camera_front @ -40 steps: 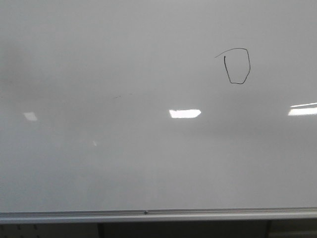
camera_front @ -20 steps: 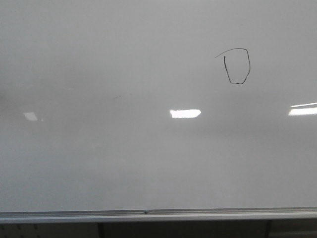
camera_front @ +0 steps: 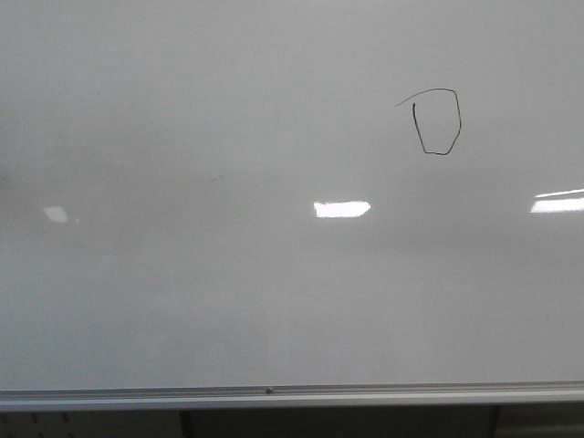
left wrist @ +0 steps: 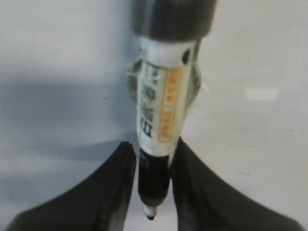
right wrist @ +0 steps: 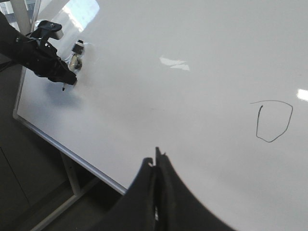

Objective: Write number 0 on whiteboard

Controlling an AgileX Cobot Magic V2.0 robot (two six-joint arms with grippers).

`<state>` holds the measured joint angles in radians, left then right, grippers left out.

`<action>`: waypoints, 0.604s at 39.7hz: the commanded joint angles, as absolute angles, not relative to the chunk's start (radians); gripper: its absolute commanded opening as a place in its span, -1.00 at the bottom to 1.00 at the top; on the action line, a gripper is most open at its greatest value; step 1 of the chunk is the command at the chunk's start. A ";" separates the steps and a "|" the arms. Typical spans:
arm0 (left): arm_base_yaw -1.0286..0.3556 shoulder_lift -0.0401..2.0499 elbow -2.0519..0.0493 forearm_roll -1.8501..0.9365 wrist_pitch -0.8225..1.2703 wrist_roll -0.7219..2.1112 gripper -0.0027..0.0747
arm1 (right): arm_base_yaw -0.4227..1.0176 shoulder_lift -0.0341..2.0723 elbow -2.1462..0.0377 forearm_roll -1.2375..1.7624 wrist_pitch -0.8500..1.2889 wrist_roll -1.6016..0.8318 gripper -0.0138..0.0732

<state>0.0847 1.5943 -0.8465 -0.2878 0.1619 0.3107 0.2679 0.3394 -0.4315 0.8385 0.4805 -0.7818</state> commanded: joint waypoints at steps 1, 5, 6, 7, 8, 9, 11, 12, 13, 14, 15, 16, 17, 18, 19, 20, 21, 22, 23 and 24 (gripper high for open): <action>0.086 1.563 -0.876 -0.300 0.102 0.300 0.02 | 0.268 0.347 -0.457 0.864 0.423 -0.784 -0.84; 0.086 1.563 -0.876 -0.300 0.102 0.300 0.34 | 0.268 0.347 -0.457 0.864 0.423 -0.784 -0.84; 0.086 1.563 -0.876 -0.300 0.102 0.300 0.41 | 0.268 0.347 -0.457 0.864 0.423 -0.784 -0.84; 0.086 1.561 -0.876 -0.300 0.102 0.300 0.46 | 0.268 0.347 -0.457 0.864 0.423 -0.784 -0.84; 0.086 1.557 -0.876 -0.300 0.105 0.300 0.49 | 0.268 0.347 -0.457 0.864 0.423 -0.784 -0.84; 0.086 1.551 -0.876 -0.298 0.108 0.300 0.51 | 0.268 0.347 -0.457 0.864 0.423 -0.784 -0.84; 0.086 1.530 -0.876 -0.286 0.120 0.300 0.51 | 0.268 0.347 -0.457 0.864 0.423 -0.784 -0.84; 0.086 1.513 -0.876 -0.273 0.128 0.300 0.51 | 0.268 0.347 -0.457 0.864 0.423 -0.784 -0.84; 0.086 1.497 -0.876 -0.245 0.133 0.300 0.51 | 0.268 0.347 -0.457 0.864 0.423 -0.784 -0.84; 0.086 1.474 -0.876 -0.212 0.143 0.300 0.51 | 0.268 0.347 -0.457 0.864 0.423 -0.784 -0.84; 0.086 1.454 -0.876 -0.189 0.152 0.300 0.51 | 0.268 0.347 -0.457 0.864 0.423 -0.784 -0.84; 0.086 1.425 -0.876 -0.165 0.165 0.300 0.51 | 0.268 0.347 -0.457 0.864 0.423 -0.784 -0.84; 0.086 1.403 -0.876 -0.152 0.180 0.300 0.51 | 0.268 0.347 -0.457 0.864 0.423 -0.784 -0.84; 0.086 1.371 -0.876 -0.147 0.191 0.300 0.51 | 0.268 0.347 -0.457 0.864 0.423 -0.784 -0.84; 0.086 1.337 -0.876 -0.145 0.207 0.300 0.51 | 0.268 0.347 -0.457 0.864 0.423 -0.784 -0.84; 0.086 1.312 -0.876 -0.145 0.219 0.300 0.51 | 0.268 0.347 -0.457 0.864 0.423 -0.784 -0.84; 0.086 1.277 -0.876 -0.147 0.233 0.300 0.51 | 0.268 0.347 -0.457 0.864 0.423 -0.784 -0.84; 0.086 1.252 -0.876 -0.148 0.243 0.300 0.51 | 0.268 0.347 -0.457 0.864 0.423 -0.784 -0.84; 0.086 1.218 -0.876 -0.149 0.255 0.300 0.51 | 0.268 0.347 -0.457 0.864 0.423 -0.784 -0.84; 0.086 1.193 -0.876 -0.154 0.266 0.300 0.51 | 0.268 0.347 -0.457 0.864 0.423 -0.784 -0.84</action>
<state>0.0847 1.2968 -0.8465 -0.1533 0.2815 0.3107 0.2679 0.3394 -0.4315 0.8385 0.4805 -0.7818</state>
